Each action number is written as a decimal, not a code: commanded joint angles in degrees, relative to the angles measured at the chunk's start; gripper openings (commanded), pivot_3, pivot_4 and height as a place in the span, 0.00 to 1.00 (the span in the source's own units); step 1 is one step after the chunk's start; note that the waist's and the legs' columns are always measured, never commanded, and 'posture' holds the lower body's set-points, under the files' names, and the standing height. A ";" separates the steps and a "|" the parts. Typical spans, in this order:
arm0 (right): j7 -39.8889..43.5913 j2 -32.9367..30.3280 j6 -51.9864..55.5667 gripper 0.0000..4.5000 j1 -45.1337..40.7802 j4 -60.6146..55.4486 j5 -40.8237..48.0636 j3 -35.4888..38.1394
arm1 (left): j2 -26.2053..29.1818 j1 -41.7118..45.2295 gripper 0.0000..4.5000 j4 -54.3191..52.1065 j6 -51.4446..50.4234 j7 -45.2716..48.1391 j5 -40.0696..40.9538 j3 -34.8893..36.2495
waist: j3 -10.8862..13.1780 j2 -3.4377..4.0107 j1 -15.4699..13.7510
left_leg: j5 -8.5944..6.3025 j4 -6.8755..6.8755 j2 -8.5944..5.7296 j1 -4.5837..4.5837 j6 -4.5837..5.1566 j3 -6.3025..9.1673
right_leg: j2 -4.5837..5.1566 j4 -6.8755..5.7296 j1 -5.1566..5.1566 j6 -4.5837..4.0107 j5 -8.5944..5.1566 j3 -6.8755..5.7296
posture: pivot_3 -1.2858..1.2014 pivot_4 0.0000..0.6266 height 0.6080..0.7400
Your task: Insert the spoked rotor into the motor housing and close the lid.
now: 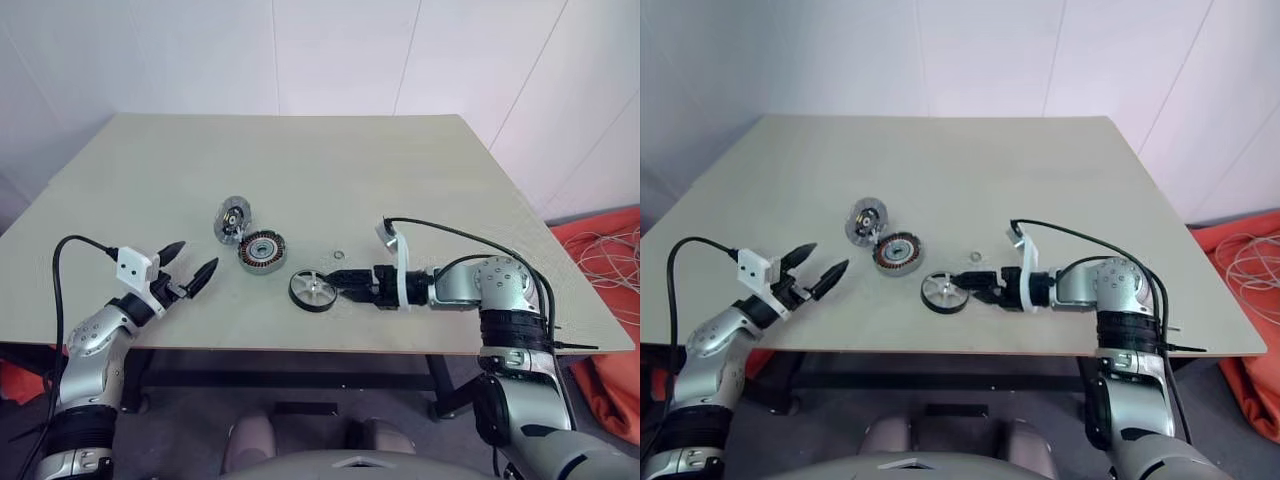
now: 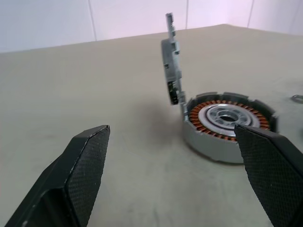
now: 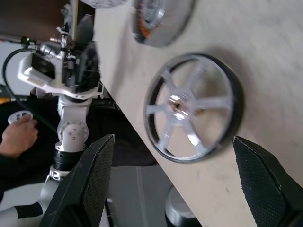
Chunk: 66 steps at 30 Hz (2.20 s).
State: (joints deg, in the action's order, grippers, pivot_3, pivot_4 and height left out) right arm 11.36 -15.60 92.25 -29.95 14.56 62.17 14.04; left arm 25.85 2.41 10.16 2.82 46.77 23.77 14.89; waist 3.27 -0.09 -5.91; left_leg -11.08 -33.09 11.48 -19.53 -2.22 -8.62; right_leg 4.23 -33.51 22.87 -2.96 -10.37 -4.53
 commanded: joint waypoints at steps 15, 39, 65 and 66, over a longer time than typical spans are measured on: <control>-17.89 2.78 0.25 1.00 1.41 4.48 17.63 2.44 | 2.96 -4.62 0.99 -10.11 -8.55 8.08 5.06 -2.66 | -0.01 0.07 0.60 | 0.01 0.07 0.02 0.05 -0.01 0.02 | -0.01 0.11 0.03 0.03 -0.02 0.00 | 0.52 0.00 1.00; -31.16 11.53 -1.46 0.07 -1.47 6.78 20.16 11.86 | 2.41 -2.83 1.00 -8.14 -6.17 6.32 3.53 -2.49 | -0.02 0.12 0.41 | 0.10 0.35 -0.01 0.07 -0.17 0.02 | -0.01 0.21 0.11 0.05 -0.02 0.01 | 0.52 0.00 1.00; -21.98 0.24 -26.13 0.07 -4.82 11.19 13.55 21.71 | 2.12 -1.29 1.00 -6.08 -5.65 5.95 1.80 -2.94 | -0.01 0.15 0.44 | 0.11 0.34 -0.05 -0.13 -0.19 -0.12 | -0.01 0.17 0.27 0.05 -0.01 0.00 | 0.52 0.00 1.00; -22.19 0.65 -26.62 0.07 -4.84 11.19 13.27 21.67 | 2.08 -1.27 1.00 -6.06 -5.63 5.91 1.73 -2.96 | -0.01 0.15 0.46 | 0.11 0.33 -0.05 -0.14 -0.19 -0.13 | -0.01 0.17 0.28 0.05 -0.01 0.00 | 0.52 0.00 1.00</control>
State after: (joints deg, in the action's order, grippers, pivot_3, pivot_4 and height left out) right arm -11.51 -15.24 66.88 -33.65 26.44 75.50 35.26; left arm 27.70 0.08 4.76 -4.04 52.88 25.64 11.66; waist 3.27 0.06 -5.44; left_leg -10.97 -32.76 11.43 -19.67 -2.40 -8.75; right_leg 4.22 -33.33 23.15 -2.92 -10.39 -4.53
